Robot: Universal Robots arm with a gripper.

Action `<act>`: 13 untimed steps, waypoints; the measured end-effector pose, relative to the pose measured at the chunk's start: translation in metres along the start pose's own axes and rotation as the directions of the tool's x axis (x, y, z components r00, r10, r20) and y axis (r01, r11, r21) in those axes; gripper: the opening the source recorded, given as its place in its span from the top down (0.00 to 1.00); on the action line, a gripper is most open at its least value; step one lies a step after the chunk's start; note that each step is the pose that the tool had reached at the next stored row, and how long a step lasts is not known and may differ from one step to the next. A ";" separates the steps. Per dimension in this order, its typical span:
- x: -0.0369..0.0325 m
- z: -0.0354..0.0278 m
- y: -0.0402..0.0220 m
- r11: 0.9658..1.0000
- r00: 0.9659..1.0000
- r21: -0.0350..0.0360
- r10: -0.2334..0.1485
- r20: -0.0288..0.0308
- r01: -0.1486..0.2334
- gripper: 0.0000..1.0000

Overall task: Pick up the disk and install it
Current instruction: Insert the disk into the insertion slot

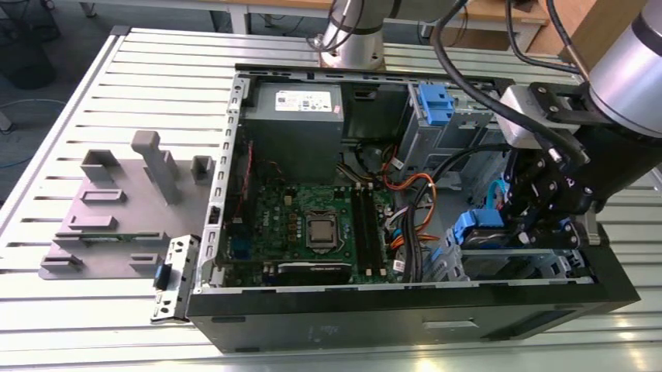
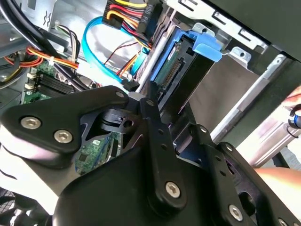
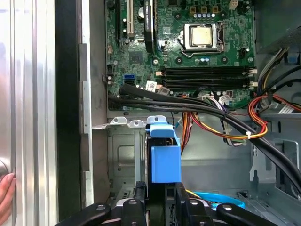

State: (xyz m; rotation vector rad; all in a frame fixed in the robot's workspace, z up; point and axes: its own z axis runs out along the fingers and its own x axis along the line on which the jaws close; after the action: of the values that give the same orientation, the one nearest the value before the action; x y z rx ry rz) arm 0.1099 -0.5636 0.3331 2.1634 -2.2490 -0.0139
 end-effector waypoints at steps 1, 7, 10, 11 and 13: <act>0.0000 0.0016 0.0000 1.000 1.000 0.000 0.000 0.000 0.000 0.65; 0.0000 0.0017 0.0000 1.000 1.000 0.000 0.000 0.000 0.000 0.65; 0.0000 0.0018 0.0000 1.000 1.000 0.000 0.000 0.000 0.000 0.64; 0.0000 0.0018 0.0000 1.000 1.000 0.000 0.000 0.000 0.000 0.58; 0.0000 0.0018 -0.0001 1.000 1.000 0.000 0.000 0.000 0.000 0.58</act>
State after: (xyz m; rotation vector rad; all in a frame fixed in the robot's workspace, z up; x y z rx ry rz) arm 0.1099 -0.5635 0.3314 2.1634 -2.2491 -0.0139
